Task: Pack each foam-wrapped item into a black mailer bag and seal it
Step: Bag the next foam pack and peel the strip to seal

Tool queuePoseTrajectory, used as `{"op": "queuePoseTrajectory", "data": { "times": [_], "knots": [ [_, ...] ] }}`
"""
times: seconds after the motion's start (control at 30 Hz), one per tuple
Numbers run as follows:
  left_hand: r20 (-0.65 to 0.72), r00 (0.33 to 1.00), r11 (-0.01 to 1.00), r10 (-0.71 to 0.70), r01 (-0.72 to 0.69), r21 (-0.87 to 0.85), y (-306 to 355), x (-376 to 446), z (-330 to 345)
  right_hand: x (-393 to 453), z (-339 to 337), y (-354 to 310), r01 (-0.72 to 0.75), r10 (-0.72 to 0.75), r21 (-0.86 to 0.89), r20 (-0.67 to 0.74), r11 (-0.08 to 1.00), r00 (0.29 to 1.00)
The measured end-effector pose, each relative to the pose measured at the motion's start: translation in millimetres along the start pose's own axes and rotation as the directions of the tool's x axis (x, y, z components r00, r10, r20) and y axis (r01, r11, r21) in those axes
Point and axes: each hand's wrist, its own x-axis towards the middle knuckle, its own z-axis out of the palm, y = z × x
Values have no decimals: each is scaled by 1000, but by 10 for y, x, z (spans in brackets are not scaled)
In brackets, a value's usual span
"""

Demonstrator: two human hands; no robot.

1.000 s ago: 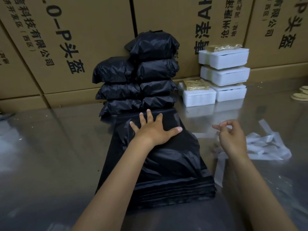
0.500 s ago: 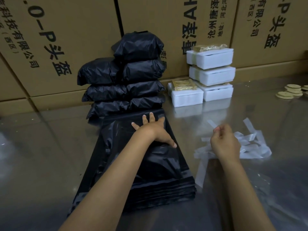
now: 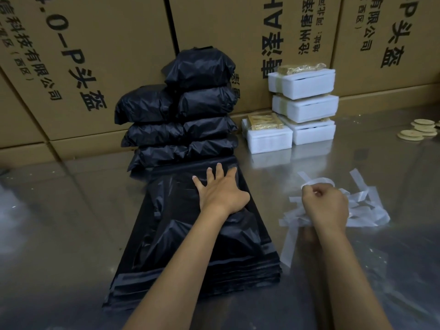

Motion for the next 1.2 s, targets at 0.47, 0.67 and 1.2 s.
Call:
{"op": "queuePoseTrajectory", "data": {
  "times": [0.47, 0.67, 1.2],
  "knots": [
    [-201, 979, 985, -39, 5, -170, 1, -54, 42, -280, 304, -302, 10, -110, 242, 404, 970, 908],
    [-265, 962, 533, -59, -194, -824, -254, -215, -345, -455, 431, -437, 10, -143, 261, 499, 965, 855],
    [134, 969, 340, -206, 199, -919, -1232, -885, -167, -925, 296, -742, -330, -120, 494, 679, 804, 724]
  ]
}}
